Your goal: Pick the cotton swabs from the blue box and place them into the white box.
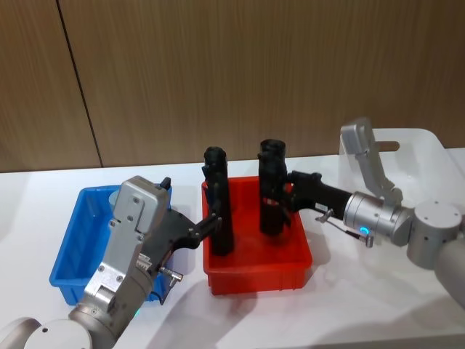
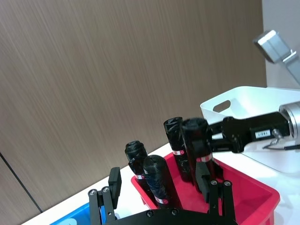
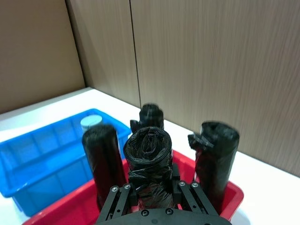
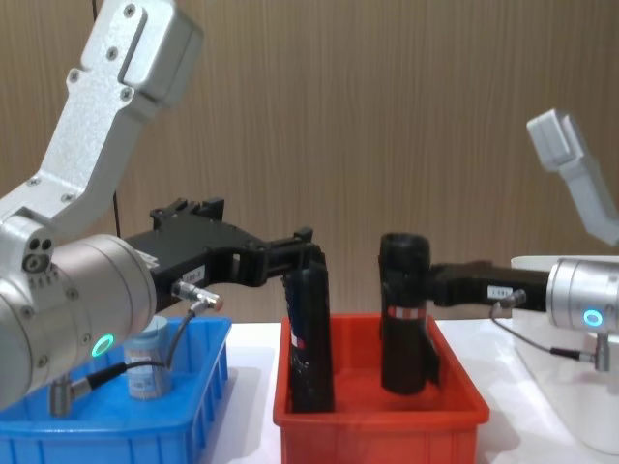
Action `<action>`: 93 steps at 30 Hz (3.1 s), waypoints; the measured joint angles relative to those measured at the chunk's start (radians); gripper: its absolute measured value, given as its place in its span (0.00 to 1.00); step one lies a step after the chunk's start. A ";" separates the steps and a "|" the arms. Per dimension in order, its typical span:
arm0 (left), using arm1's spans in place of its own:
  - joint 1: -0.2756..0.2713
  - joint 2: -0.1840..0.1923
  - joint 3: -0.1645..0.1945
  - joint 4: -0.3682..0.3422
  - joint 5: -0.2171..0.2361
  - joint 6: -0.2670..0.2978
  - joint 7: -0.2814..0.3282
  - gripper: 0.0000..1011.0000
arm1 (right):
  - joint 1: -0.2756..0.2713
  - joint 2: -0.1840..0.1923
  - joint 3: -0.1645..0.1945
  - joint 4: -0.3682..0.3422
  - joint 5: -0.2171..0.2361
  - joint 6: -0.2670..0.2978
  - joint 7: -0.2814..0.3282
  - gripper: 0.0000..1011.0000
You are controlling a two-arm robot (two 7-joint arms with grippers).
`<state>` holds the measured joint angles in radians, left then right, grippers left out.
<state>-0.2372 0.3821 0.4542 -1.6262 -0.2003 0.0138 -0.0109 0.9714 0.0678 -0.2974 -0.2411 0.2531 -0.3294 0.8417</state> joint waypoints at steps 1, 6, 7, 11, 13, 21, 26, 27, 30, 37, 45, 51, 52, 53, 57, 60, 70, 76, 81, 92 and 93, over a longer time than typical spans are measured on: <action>0.000 0.000 0.000 0.000 0.000 0.000 0.000 0.99 | -0.006 0.003 0.002 -0.018 0.000 0.006 -0.002 0.38; 0.000 0.000 0.000 0.000 0.000 0.000 0.000 0.99 | -0.067 0.031 0.023 -0.183 0.000 0.067 -0.028 0.35; 0.000 0.000 0.000 0.000 0.000 0.000 0.000 0.99 | -0.074 0.035 0.026 -0.204 0.001 0.076 -0.032 0.35; 0.000 0.000 0.000 0.000 0.000 0.000 0.000 0.99 | -0.113 0.056 0.044 -0.317 0.003 0.116 -0.055 0.34; 0.000 0.000 0.000 0.000 0.000 0.000 0.000 0.99 | -0.134 0.069 0.056 -0.382 0.007 0.138 -0.070 0.34; 0.000 0.000 0.000 0.000 0.000 0.000 0.000 0.99 | -0.181 0.107 0.096 -0.554 0.009 0.201 -0.124 0.34; 0.000 0.000 0.000 0.000 0.000 0.000 0.000 0.99 | -0.200 0.126 0.118 -0.635 0.006 0.232 -0.164 0.34; 0.000 0.000 0.000 0.000 0.000 0.000 0.000 0.99 | -0.204 0.132 0.125 -0.657 0.000 0.244 -0.181 0.34; 0.000 0.000 0.000 0.000 0.000 0.000 0.000 0.99 | -0.212 0.144 0.137 -0.698 -0.013 0.262 -0.212 0.34; 0.000 0.000 0.000 0.000 0.000 0.000 0.000 0.99 | -0.220 0.166 0.161 -0.759 -0.055 0.299 -0.282 0.34; 0.000 0.000 0.000 0.000 0.000 0.000 0.000 0.99 | -0.217 0.187 0.183 -0.775 -0.106 0.351 -0.352 0.34; 0.000 0.000 0.000 0.000 0.000 0.000 0.000 0.99 | -0.203 0.202 0.200 -0.747 -0.140 0.384 -0.388 0.43; 0.000 0.000 0.000 0.000 0.000 0.000 0.000 0.99 | -0.201 0.204 0.202 -0.742 -0.143 0.387 -0.392 0.45; 0.000 0.000 0.000 0.000 0.000 0.000 0.000 0.99 | -0.197 0.207 0.205 -0.731 -0.148 0.391 -0.397 0.50; 0.000 0.000 0.000 0.000 0.000 0.000 0.000 0.99 | -0.189 0.212 0.212 -0.707 -0.156 0.398 -0.408 0.60; 0.000 0.000 0.000 0.000 0.000 0.000 0.000 0.99 | -0.183 0.215 0.216 -0.691 -0.161 0.401 -0.416 0.70; 0.000 0.000 0.000 0.000 0.000 0.000 0.000 0.99 | -0.175 0.221 0.225 -0.661 -0.164 0.404 -0.430 0.97; 0.000 0.000 0.000 0.000 0.000 0.000 0.000 0.99 | -0.177 0.225 0.229 -0.660 -0.164 0.403 -0.432 0.99; 0.000 0.000 0.000 0.000 0.000 0.000 0.000 0.99 | -0.181 0.227 0.231 -0.663 -0.164 0.403 -0.433 0.99; 0.000 0.000 0.000 0.000 0.000 0.000 0.000 0.99 | -0.187 0.231 0.234 -0.668 -0.161 0.402 -0.435 0.99; 0.000 0.000 0.000 0.000 0.000 0.000 0.000 0.99 | -0.187 0.231 0.235 -0.669 -0.161 0.402 -0.435 0.99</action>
<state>-0.2372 0.3821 0.4542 -1.6262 -0.2003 0.0139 -0.0109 0.7846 0.2983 -0.0629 -0.9098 0.0920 0.0721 0.4066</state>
